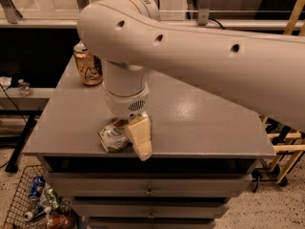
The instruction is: Knock 7up can over
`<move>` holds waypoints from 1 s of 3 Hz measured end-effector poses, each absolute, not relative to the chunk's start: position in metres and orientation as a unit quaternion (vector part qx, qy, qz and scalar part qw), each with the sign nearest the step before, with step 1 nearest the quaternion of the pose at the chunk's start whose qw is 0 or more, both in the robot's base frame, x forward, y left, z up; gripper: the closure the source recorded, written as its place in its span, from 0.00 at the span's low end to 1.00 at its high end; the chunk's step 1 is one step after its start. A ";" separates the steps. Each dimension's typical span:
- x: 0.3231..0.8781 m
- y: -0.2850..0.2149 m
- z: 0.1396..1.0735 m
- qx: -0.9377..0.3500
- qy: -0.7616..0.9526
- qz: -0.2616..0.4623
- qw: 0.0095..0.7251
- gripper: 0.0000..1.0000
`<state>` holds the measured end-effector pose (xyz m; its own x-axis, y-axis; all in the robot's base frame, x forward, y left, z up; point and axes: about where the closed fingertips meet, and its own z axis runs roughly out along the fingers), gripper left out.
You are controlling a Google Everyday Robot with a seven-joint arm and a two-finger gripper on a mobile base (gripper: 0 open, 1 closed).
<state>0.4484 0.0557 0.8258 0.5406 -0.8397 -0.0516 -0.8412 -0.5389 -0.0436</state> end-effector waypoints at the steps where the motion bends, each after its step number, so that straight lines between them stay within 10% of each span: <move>1: 0.448 0.056 0.826 -0.877 0.479 0.012 0.032 0.00; 3: 0.459 0.010 0.858 -0.858 0.509 -0.021 0.071 0.00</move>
Offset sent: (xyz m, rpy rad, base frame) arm 0.0089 -0.0275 0.0234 0.0600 -0.0560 -0.0298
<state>0.4586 0.0101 0.8584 0.4819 -0.8755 -0.0358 -0.8696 -0.4728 -0.1423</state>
